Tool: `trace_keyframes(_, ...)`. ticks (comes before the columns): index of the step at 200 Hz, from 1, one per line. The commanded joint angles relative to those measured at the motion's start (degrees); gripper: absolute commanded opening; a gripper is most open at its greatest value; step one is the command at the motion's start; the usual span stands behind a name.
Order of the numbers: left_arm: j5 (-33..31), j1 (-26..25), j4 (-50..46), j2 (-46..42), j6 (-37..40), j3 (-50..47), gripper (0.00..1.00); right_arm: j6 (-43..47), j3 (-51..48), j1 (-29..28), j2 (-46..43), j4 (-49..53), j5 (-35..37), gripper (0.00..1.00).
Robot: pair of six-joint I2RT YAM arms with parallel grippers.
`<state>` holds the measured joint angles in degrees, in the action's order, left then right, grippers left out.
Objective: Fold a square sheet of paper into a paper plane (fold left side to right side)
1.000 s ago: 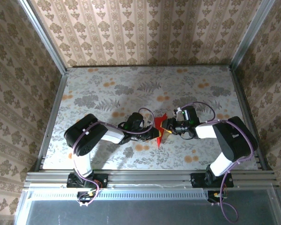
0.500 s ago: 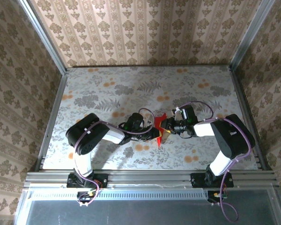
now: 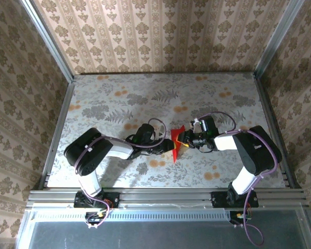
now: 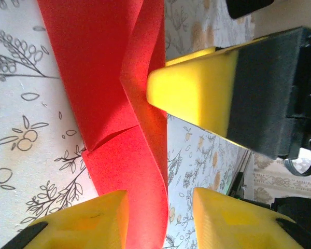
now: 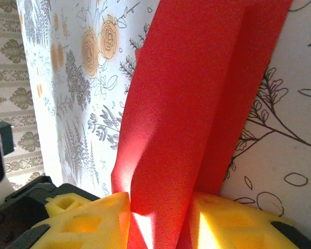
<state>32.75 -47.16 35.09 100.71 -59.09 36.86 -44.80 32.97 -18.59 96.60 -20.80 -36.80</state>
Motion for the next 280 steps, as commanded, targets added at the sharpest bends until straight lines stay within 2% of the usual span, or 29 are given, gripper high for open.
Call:
trace_keyframes(1,-0.9,0.6,-3.3,-1.2,2.8,0.4,0.39,2.2,-0.7,-1.1,4.0,5.2,6.3,0.37)
trace_keyframes(35,-0.1,0.6,-3.4,0.9,3.3,2.8,0.42,2.2,-0.7,-1.0,4.0,5.6,6.5,0.37)
trace_keyframes(97,0.5,0.6,-4.6,4.8,4.6,6.9,0.39,2.3,-0.7,-1.1,3.6,6.4,6.9,0.37)
trace_keyframes(194,-3.7,0.9,-11.5,5.0,8.7,8.6,0.12,3.4,-0.2,-1.4,3.8,8.4,7.7,0.37)
trace_keyframes(254,-4.1,1.4,-11.6,5.1,9.5,8.6,0.01,3.6,0.3,-1.6,4.0,9.0,7.6,0.36)
trace_keyframes(280,-4.1,1.5,-11.7,5.3,9.6,8.6,0.0,3.7,0.4,-1.7,3.9,9.5,7.8,0.36)
